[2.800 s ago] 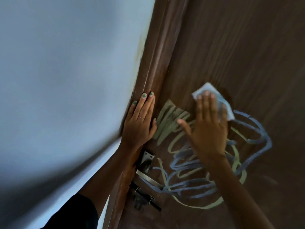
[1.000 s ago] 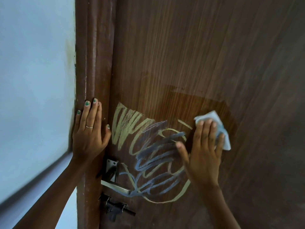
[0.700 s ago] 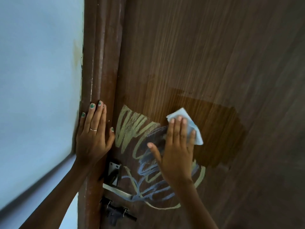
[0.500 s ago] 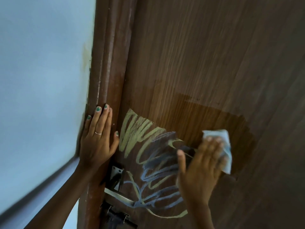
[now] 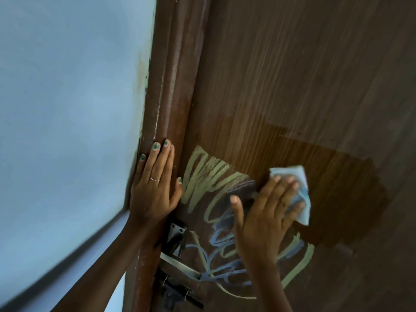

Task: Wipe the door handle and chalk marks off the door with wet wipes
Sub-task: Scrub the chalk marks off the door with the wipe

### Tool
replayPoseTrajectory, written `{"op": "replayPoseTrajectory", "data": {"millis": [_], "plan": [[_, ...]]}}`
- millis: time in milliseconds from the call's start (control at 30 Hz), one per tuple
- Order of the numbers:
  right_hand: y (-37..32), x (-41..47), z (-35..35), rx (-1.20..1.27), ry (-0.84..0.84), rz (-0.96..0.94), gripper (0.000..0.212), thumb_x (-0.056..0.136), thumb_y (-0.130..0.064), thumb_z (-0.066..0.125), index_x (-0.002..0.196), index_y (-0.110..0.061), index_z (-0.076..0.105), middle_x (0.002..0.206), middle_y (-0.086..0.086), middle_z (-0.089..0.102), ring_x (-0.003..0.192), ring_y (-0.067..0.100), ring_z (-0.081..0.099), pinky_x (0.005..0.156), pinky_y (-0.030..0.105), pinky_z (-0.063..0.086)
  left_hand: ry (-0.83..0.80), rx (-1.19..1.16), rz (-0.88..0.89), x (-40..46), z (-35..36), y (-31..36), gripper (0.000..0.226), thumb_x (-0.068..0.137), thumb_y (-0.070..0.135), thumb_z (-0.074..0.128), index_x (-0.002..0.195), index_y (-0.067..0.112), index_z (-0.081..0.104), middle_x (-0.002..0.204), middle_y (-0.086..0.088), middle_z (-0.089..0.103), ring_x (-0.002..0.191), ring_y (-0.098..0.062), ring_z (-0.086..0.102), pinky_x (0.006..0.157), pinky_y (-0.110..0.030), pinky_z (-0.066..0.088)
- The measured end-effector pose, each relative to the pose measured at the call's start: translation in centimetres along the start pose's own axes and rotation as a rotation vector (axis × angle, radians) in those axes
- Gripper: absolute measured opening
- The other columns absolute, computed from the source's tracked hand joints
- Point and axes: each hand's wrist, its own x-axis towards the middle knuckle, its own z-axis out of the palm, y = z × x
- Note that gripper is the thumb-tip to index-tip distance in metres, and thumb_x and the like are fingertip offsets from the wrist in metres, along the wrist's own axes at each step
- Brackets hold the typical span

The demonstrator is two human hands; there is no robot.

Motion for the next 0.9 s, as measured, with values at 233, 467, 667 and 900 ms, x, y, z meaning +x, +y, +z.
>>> {"op": "replayPoseTrajectory", "data": {"millis": [233,467,667,900], "plan": [[-0.9,0.1,0.5,-0.06,-0.024,-0.141,0.083,0.093,-0.067,0.015,0.149,-0.006,0.017,0.156,0.012,0.011,0.147,0.024,0.003,0.118,0.048,0.002,0.002,-0.015,0.004,0.1,-0.2,-0.1,0.061,0.09,0.027,0.042,0.144,0.002,0.031,0.15,-0.011,0.033,0.147,-0.017,0.01,0.118,-0.035,0.014],[-2.3,0.5,0.9,-0.078,-0.11,-0.356,0.085,0.091,-0.069,0.017,0.148,-0.006,0.02,0.156,0.012,0.016,0.147,0.025,0.008,0.119,0.046,-0.001,0.011,-0.037,0.009,0.1,-0.1,-0.1,0.062,0.089,0.026,0.043,0.145,0.005,0.027,0.15,-0.008,0.028,0.144,-0.02,0.017,0.118,-0.035,0.014],[-2.6,1.8,-0.1,-0.077,-0.043,-0.237,0.085,0.091,-0.067,0.02,0.148,-0.004,0.023,0.157,0.012,0.017,0.147,0.025,0.008,0.118,0.05,0.002,0.018,-0.071,0.01,0.0,-0.1,-0.1,0.06,0.09,0.025,0.041,0.145,0.005,0.027,0.151,-0.006,0.027,0.143,-0.02,0.02,0.117,-0.036,0.019],[-3.3,1.3,0.6,-0.131,-0.148,-0.413,0.088,0.089,-0.073,0.018,0.148,-0.008,0.023,0.156,0.01,0.018,0.147,0.024,0.009,0.118,0.049,0.004,0.029,-0.095,0.012,-0.1,0.0,-0.3,0.058,0.091,0.025,0.04,0.144,0.005,0.03,0.151,-0.008,0.03,0.146,-0.019,0.017,0.116,-0.038,0.023]]}}
